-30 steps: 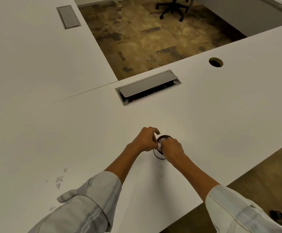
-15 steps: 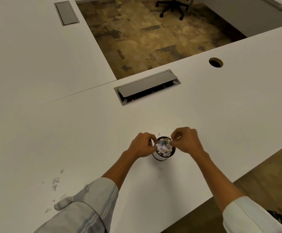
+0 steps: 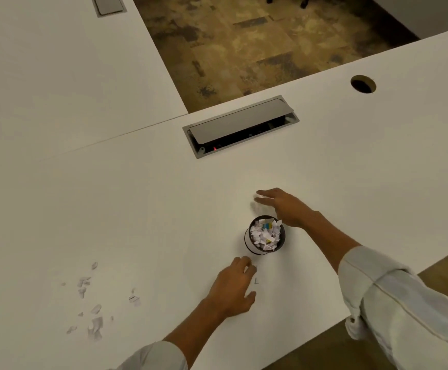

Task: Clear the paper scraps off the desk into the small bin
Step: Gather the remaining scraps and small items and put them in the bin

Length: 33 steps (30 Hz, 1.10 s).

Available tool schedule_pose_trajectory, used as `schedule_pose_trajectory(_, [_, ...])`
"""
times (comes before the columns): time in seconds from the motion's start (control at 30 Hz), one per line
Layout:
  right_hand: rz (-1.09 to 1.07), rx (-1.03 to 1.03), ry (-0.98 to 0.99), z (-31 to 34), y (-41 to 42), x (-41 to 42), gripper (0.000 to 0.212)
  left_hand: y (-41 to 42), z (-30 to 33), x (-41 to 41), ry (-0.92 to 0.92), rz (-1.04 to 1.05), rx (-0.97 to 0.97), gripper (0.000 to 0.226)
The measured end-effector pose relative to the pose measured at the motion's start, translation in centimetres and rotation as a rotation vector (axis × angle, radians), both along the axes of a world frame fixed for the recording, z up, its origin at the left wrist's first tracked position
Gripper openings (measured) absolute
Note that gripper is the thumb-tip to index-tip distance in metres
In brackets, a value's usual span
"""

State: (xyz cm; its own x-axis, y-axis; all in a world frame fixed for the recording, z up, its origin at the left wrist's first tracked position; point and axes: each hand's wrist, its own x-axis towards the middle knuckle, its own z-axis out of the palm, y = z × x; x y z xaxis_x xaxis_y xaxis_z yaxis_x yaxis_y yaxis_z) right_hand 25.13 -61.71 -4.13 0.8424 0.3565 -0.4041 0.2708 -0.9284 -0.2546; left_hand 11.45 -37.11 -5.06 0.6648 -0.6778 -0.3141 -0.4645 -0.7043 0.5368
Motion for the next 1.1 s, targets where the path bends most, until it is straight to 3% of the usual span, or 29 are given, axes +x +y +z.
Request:
schedule_pose_trajectory(0.07, [0.204,-0.051,-0.020,-0.3,0.2,-0.3,0.068,-0.7,-0.8,-0.7,-0.135,-0.161,0.038,0.060])
schedule_pose_trajectory(0.13, [0.263,-0.019,-0.042,-0.7,-0.2,-1.5,0.058,-1.3,-1.1,-0.9,-0.194,-0.203,0.095,0.067])
schedule_pose_trajectory(0.23, [0.037,0.045,-0.061,-1.2,-1.1,-4.3,0.059,-1.9,-1.5,-0.7,-0.177,-0.212,0.187,0.072])
schedule_pose_trajectory(0.37, [0.029,-0.042,-0.268,-1.9,-1.2,-8.7,0.034,-2.1,-1.7,-1.2,-0.246,-0.308,0.278,0.067])
schedule_pose_trajectory(0.43, [-0.042,-0.044,-0.345,-2.3,-0.9,-10.9,0.034,-2.3,-1.4,-1.4,-0.272,-0.386,0.298,0.059])
schedule_pose_trajectory(0.6, [-0.322,-0.027,-0.328,-3.3,1.2,-14.9,0.033,-1.9,-1.1,-2.0,-0.361,-0.506,0.316,0.024])
schedule_pose_trajectory(0.7, [-0.449,-0.001,-0.274,-3.1,2.5,-15.7,0.027,-1.9,0.1,-2.2,-0.355,-0.521,0.357,0.025])
schedule_pose_trajectory(0.77, [-0.659,0.139,-0.271,-2.5,3.1,-16.2,0.023,-1.7,0.4,-2.5,-0.341,-0.514,0.316,0.017])
schedule_pose_trajectory(0.83, [-0.925,0.351,-0.332,-1.4,3.7,-16.8,0.017,-1.8,0.6,-2.7,-0.207,-0.352,0.264,0.013])
schedule_pose_trajectory(0.93, [-1.126,0.585,-0.468,1.0,4.6,-16.9,0.013,-2.0,2.7,-1.7,-0.208,0.006,0.033,0.025])
schedule_pose_trajectory(1.03, [-1.151,0.733,-0.517,3.7,5.4,-15.4,0.016,-2.8,5.3,0.3,-0.287,0.258,-0.263,0.011])
schedule_pose_trajectory(1.1, [-1.099,0.786,-0.512,4.9,5.8,-14.0,0.016,-3.7,7.4,2.1,-0.296,0.408,-0.358,0.007])
